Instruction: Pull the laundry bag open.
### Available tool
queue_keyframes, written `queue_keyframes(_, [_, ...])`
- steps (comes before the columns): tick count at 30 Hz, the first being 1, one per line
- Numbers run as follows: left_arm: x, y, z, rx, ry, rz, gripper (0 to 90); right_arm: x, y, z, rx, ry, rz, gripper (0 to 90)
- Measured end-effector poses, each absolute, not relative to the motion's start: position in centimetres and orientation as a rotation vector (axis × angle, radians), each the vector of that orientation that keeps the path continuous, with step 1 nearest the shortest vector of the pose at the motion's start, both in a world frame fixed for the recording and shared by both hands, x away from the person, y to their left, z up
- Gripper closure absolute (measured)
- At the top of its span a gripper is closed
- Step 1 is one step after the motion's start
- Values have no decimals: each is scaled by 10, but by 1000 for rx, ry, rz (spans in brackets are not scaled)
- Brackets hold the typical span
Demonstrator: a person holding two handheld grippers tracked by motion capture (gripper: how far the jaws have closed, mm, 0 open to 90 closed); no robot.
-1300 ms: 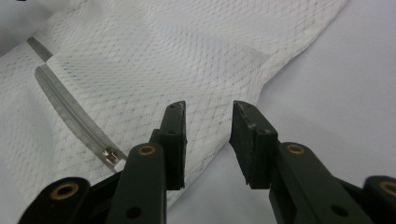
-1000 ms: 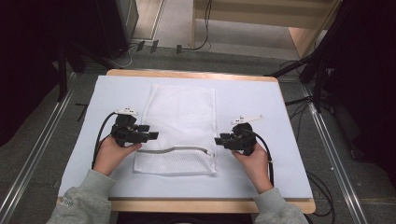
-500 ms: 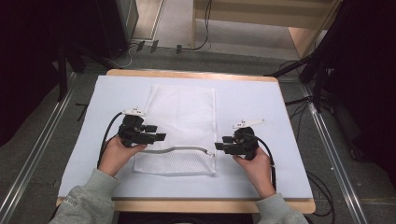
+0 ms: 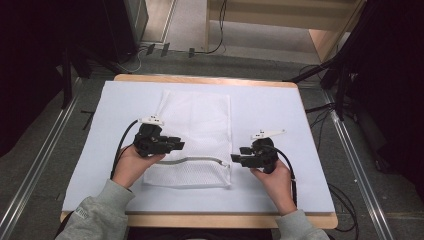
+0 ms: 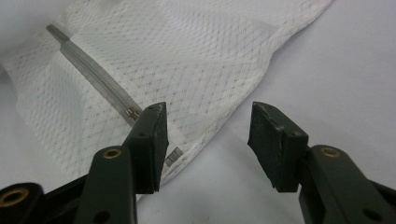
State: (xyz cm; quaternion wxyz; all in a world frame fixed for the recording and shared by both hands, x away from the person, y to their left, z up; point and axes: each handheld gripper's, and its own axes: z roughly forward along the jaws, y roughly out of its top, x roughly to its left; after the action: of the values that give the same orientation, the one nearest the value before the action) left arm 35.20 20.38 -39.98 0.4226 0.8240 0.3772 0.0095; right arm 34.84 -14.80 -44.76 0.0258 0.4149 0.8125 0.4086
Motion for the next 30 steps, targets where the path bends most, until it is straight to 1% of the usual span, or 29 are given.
queue_keyframes(7, [350,184,-400,2108,886,3,816,346,-147,-449,1281,2513,1250,501])
queue_keyframes(11, [349,175,-401,2135,841,23,840,345,-146,-451,1279,2520,1239,511])
queue_keyframes(21, [350,153,-404,2146,801,-13,847,341,-148,-453,1292,2511,1232,520])
queue_keyframes(30, [351,126,-413,2198,744,-43,847,337,-149,-454,1303,2507,1217,519])
